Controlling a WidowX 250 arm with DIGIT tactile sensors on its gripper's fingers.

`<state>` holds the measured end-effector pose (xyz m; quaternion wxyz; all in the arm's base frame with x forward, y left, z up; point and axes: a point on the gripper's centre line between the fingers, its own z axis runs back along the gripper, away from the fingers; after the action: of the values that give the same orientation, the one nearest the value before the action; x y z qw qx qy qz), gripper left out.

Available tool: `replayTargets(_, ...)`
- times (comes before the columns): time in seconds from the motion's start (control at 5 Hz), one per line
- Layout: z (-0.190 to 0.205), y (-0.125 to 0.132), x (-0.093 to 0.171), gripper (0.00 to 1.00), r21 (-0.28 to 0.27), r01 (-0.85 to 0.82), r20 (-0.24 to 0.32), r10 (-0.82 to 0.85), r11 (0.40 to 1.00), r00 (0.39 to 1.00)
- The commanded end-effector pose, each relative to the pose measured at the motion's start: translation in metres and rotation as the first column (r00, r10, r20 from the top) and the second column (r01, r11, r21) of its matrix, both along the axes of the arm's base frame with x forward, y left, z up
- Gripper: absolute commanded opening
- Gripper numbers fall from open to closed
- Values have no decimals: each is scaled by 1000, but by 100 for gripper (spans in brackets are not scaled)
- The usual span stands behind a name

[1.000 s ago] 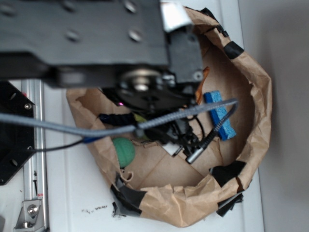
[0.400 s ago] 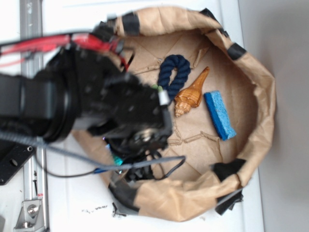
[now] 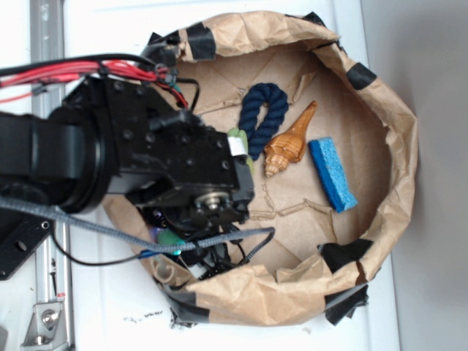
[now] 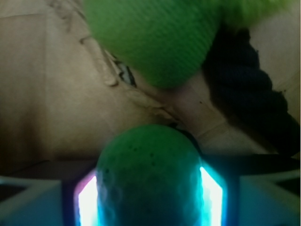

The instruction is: Grab the green ball.

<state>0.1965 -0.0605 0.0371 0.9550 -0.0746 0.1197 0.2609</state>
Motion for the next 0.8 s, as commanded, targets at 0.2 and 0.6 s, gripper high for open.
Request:
replayTargets(0.2,126,69,47,0,85,-84,348,49,993,936)
replayTargets(0.6,160,83,48,0,194,-49,454,-46,980,890)
